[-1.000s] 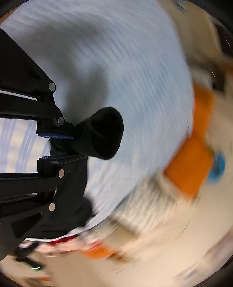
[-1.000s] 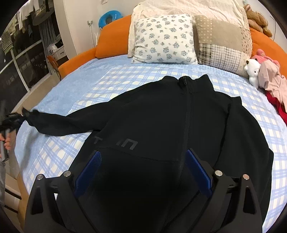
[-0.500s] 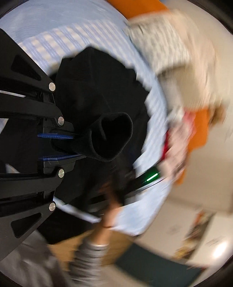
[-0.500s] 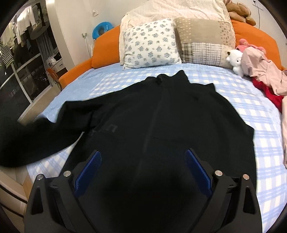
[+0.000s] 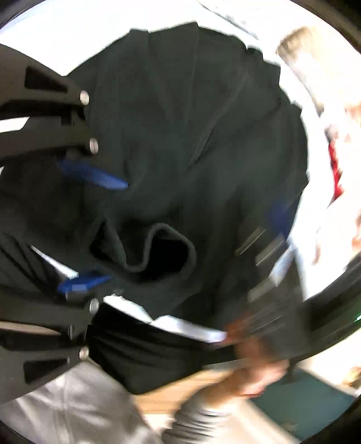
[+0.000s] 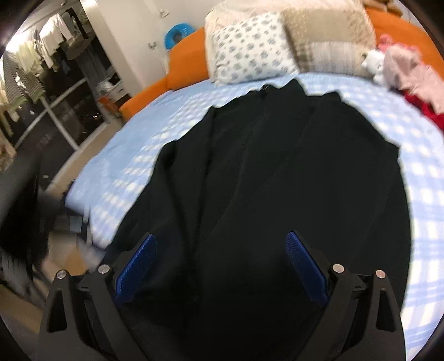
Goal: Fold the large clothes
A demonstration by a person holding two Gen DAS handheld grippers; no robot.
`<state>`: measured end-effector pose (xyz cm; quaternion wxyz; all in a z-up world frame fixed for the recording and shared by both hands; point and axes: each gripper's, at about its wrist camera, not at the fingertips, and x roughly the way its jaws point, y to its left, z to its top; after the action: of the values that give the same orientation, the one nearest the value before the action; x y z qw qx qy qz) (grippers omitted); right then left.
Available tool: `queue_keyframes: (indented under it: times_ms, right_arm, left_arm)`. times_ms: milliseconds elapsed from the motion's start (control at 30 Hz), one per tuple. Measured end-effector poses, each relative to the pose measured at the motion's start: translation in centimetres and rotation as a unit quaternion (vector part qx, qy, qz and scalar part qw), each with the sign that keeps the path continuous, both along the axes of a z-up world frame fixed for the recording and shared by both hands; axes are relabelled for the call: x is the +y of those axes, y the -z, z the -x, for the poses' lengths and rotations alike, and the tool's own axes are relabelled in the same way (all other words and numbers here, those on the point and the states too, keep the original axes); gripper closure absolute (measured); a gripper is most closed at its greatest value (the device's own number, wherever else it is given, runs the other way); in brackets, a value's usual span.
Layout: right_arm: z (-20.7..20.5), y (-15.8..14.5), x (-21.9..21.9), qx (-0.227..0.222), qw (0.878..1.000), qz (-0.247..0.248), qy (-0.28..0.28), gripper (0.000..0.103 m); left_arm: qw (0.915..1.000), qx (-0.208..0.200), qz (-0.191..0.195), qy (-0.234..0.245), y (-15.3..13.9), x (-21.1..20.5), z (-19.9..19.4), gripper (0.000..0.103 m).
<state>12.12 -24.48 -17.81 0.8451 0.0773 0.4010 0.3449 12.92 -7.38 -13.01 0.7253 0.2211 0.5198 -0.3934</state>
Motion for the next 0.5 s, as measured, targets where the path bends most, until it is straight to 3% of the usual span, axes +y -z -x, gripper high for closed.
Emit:
queue_keyframes:
  times_ms: [33,133,233,300,367,467,500]
  right_arm:
    - [0.4,0.2,0.4,0.008,1.000,-0.007,-0.014,0.010]
    - [1.6,0.7,2.0,0.017,0.999,0.000,-0.048,0.010]
    - [3.0,1.8,4.2,0.013,0.996,0.040,-0.076,0.017]
    - [3.9,2.5,5.4,0.015,0.992,0.054,-0.115,0.039]
    - [4.8,3.1,6.3,0.007,0.986,0.094,-0.138,0.050]
    - [7.4,4.1,7.6,-0.020,0.955,0.206,-0.214,0.054]
    - [7.8,3.8,7.5,-0.025,0.950,0.217,-0.223,0.053]
  left_arm:
    - [0.9996,-0.008,0.017,-0.019,-1.3,0.9,-0.9,0.027]
    - [0.9898,-0.024,0.091,-0.107,-5.1,5.0,-6.1,0.022]
    - [0.9780,-0.048,0.100,-0.177,-5.7,8.6,-11.2,0.022]
    - [0.9682,-0.048,0.085,-0.230,-4.2,10.7,-15.0,0.022]
    - [0.9566,-0.040,0.052,-0.284,-1.2,12.4,-18.7,0.022]
    - [0.9453,-0.020,0.010,-0.325,3.9,14.3,-21.8,0.025]
    - [0.9418,-0.013,-0.003,-0.336,5.2,15.0,-22.8,0.025]
